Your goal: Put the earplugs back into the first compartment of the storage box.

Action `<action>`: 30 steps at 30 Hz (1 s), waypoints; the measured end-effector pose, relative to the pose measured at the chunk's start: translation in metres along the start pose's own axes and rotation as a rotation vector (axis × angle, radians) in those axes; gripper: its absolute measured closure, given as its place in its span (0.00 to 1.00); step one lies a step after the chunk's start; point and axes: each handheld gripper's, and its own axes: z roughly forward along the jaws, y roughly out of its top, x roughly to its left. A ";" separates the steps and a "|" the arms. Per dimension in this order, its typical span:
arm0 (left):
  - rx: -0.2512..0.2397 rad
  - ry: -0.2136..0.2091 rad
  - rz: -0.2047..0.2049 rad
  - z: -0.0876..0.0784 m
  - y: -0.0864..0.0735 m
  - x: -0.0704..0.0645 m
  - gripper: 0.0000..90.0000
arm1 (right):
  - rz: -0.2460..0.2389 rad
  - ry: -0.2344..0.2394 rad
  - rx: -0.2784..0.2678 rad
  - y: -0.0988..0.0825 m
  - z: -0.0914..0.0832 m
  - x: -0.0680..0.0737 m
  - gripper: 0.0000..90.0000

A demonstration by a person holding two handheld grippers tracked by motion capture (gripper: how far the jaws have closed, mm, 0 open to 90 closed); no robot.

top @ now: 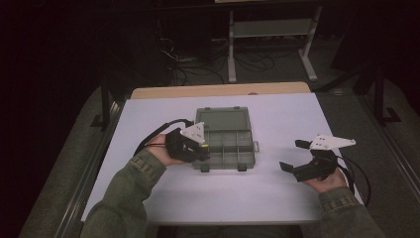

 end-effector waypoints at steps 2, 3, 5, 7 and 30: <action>-0.014 0.010 -0.020 0.000 -0.002 0.006 0.90 | 0.002 0.000 0.000 0.000 0.000 0.000 0.00; -0.013 0.014 -0.023 0.000 -0.002 0.008 0.90 | 0.004 0.001 0.001 0.000 0.000 0.000 0.00; -0.013 0.021 -0.035 0.001 -0.003 0.012 0.90 | 0.002 0.001 0.002 0.000 0.000 0.000 0.00; -0.018 0.032 -0.049 0.000 -0.004 0.018 0.90 | 0.002 0.001 0.003 0.000 0.000 0.000 0.00; 0.014 0.140 -0.195 0.007 -0.012 0.070 0.91 | 0.000 0.005 -0.001 0.000 0.000 0.000 0.00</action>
